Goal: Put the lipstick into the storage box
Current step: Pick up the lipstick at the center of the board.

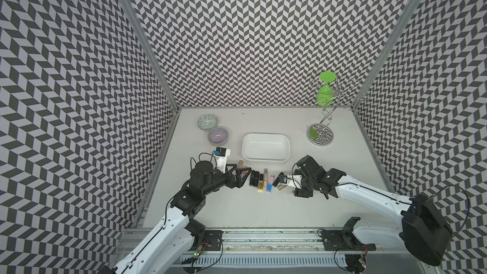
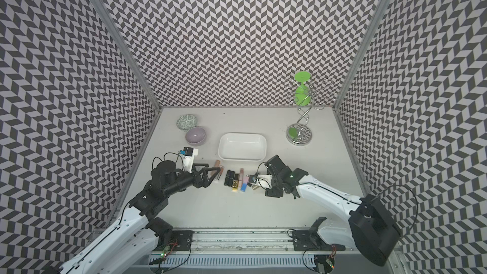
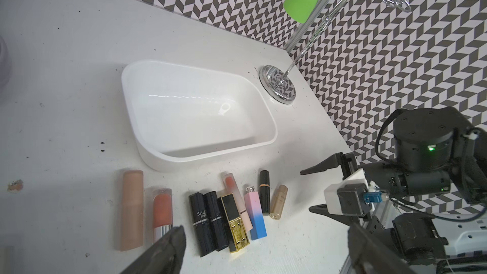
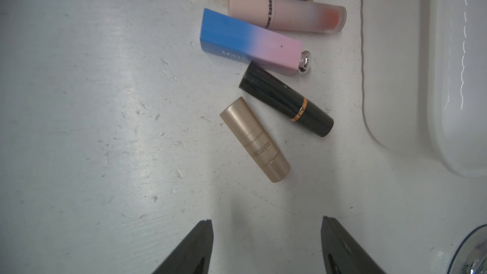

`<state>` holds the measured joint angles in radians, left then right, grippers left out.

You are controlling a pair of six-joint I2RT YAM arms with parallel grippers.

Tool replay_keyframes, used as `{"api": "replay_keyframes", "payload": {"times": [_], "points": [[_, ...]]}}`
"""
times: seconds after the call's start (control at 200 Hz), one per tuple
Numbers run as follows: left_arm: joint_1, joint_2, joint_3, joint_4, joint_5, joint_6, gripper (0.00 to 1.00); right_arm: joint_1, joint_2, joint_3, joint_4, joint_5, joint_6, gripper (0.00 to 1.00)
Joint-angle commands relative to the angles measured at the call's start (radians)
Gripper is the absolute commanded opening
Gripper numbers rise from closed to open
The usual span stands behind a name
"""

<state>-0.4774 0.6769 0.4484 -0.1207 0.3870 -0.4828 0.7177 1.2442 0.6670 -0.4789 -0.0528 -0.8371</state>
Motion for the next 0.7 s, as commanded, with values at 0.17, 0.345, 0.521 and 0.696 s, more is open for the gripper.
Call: {"api": "replay_keyframes", "payload": {"times": [0.17,0.345,0.521,0.696], "points": [[-0.002,-0.014,-0.014,0.060,0.003,0.056,0.99,-0.004,0.094,0.031,0.106,-0.080,-0.099,0.69],[-0.003,-0.013,-0.014,0.072,0.000,0.073,0.99,-0.015,0.166,0.071,0.069,-0.146,-0.106,0.68],[-0.001,-0.013,-0.024,0.082,-0.006,0.074,0.99,-0.023,0.247,0.115,0.056,-0.167,-0.102,0.68],[-0.009,-0.016,-0.024,0.084,-0.020,0.085,0.99,-0.039,0.300,0.137,0.044,-0.193,-0.085,0.68]]}}
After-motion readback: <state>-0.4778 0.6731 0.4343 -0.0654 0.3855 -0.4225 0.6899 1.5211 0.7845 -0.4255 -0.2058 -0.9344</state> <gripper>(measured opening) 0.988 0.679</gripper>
